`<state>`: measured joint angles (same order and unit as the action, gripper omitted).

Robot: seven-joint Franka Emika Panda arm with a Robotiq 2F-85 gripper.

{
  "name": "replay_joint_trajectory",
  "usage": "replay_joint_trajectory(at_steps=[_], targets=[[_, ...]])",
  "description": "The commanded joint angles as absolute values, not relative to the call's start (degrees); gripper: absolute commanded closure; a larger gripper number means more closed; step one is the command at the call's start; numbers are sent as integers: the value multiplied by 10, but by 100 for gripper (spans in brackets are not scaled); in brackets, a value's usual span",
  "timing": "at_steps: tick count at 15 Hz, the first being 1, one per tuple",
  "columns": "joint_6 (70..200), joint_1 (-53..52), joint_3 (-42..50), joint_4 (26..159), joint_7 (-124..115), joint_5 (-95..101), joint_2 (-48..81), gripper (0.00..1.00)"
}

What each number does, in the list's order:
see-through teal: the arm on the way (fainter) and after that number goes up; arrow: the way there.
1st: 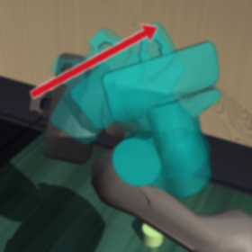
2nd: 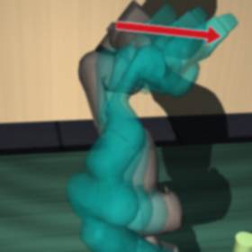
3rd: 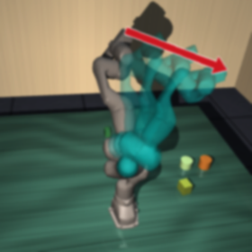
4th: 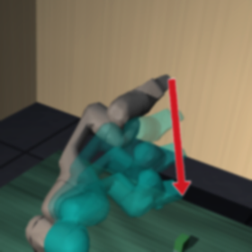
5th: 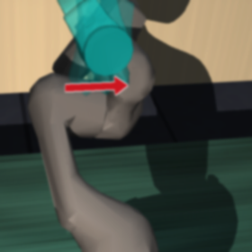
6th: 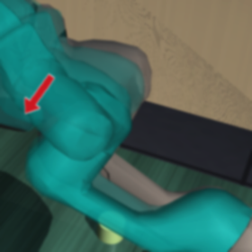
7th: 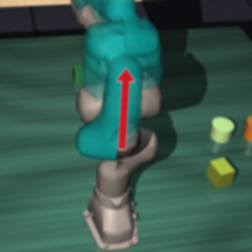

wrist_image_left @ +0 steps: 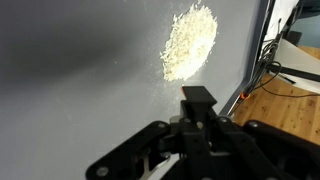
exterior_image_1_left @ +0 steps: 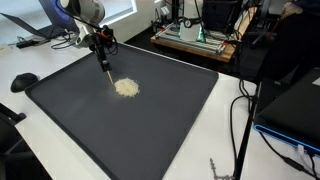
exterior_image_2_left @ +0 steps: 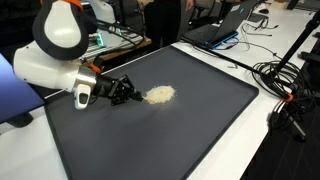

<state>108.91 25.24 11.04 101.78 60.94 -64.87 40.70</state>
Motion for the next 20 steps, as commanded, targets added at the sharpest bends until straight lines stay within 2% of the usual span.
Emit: replay_joint_trajectory(at_steps=[1,6,12,16,20], targets=[[1159,218,125,1096,623,-636,322,97],[1256,173,125,1178,616,-593,228,97],[1436,105,98,1276,594,-531,133,97],[1555,65,70,1325,551,-458,97,97],[1623,-2,94,1356,462,-333,85,97]])
